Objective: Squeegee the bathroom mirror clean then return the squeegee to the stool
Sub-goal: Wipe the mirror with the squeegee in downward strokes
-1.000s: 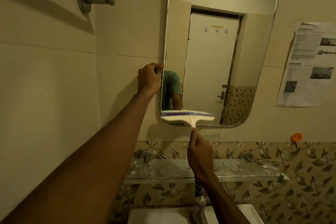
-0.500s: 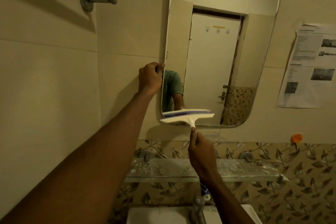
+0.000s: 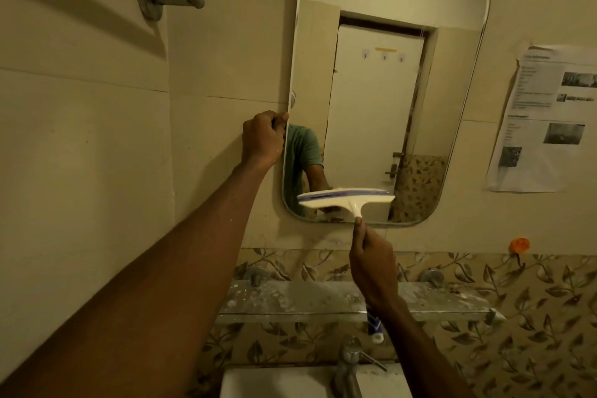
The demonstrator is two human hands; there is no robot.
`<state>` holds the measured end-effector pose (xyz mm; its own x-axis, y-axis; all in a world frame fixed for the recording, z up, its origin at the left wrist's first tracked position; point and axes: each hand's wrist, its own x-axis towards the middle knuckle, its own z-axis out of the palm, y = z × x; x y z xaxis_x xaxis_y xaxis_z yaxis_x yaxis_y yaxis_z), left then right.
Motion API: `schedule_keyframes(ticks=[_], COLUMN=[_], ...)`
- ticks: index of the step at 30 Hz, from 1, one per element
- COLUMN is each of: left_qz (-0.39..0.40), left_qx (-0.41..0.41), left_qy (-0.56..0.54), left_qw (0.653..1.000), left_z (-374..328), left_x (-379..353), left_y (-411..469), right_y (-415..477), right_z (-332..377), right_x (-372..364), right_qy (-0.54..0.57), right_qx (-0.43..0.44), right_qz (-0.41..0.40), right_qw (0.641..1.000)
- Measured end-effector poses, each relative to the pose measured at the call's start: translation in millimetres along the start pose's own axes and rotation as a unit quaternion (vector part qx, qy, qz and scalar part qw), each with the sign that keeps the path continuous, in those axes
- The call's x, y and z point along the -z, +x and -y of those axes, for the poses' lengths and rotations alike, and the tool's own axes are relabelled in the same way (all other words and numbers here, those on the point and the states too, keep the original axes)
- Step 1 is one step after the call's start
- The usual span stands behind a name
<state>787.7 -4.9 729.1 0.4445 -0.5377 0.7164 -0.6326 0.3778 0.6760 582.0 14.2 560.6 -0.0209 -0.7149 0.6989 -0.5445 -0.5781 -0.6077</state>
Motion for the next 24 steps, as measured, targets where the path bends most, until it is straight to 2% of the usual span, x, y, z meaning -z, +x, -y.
schedule_keyframes(ticks=[4, 9, 12, 16, 20, 24], left_qz=[0.0, 0.002, 0.016, 0.012, -0.049, -0.073], left_qx=[0.002, -0.003, 0.01, 0.023, -0.022, -0.069], left_qy=[0.004, 0.023, 0.022, 0.011, 0.028, 0.003], left_qw=[1.0, 1.0, 1.0, 1.0, 0.998, 0.995], left_z=[-1.2, -2.7, 1.3, -0.2, -38.9, -78.8], left_x=[-0.1, 0.6, 2.0, 8.3, 14.2, 12.2], left_y=[-0.7, -1.2, 2.6, 11.5, 29.8, 62.7], right_y=[-11.6, -28.3, -20.0, 12.0, 65.9, 127.5], right_z=[-12.1, -29.6, -28.8, -8.1, 23.3, 55.8], right_x=[-0.9, 4.8, 20.0, 46.9, 80.1, 112.1], right_qy=[0.012, -0.044, -0.059, 0.039, 0.108, 0.096], right_qx=[-0.02, -0.038, -0.032, -0.03, -0.009, 0.036], right_qz=[0.017, 0.069, 0.038, 0.028, 0.019, -0.045], right_qw=[1.0, 0.996, 0.997, 0.998, 0.994, 0.994])
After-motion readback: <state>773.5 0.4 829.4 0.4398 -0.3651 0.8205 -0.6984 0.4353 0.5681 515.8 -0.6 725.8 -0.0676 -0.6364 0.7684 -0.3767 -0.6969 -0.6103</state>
